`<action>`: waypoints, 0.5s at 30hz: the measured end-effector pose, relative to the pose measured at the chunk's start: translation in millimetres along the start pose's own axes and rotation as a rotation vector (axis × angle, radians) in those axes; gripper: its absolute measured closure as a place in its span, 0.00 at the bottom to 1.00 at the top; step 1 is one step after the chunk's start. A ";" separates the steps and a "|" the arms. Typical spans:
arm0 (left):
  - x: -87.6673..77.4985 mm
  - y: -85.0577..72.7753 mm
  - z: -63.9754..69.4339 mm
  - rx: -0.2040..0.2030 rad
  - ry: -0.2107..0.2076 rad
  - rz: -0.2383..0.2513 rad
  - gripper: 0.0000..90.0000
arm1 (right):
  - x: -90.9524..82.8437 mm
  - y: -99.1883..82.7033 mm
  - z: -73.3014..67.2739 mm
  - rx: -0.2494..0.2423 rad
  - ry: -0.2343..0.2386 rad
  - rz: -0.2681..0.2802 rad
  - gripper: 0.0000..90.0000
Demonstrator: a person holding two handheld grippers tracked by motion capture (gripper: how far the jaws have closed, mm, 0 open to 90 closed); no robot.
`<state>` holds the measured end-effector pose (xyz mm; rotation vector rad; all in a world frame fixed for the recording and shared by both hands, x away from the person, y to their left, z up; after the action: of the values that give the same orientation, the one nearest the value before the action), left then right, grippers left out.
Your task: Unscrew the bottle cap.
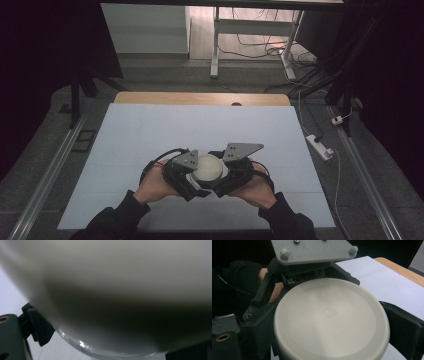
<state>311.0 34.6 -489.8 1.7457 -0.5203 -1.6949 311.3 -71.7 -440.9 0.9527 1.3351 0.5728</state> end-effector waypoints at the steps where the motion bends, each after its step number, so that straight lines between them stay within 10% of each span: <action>1: -0.2 -0.1 -0.4 -0.002 0.001 -0.001 0.08 | -0.9 0.4 0.3 -0.002 -0.004 0.002 0.08; 15: -5.7 -6.5 -14.5 -0.067 0.074 0.009 0.08 | -7.1 1.1 3.2 0.000 -0.034 0.008 0.08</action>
<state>323.8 45.6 -490.7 1.7485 -0.4333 -1.6159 313.3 -77.8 -436.3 0.9643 1.3013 0.5596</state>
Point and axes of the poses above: each handheld gripper's, and its own axes: x roughly forward along the jaws, y roughly out of its top, z roughly to its right, the point moved 6 cm from there along x, roughly forward along the jaws, and after that the axes turned 6 degrees about -z, right-handed, at the moved point
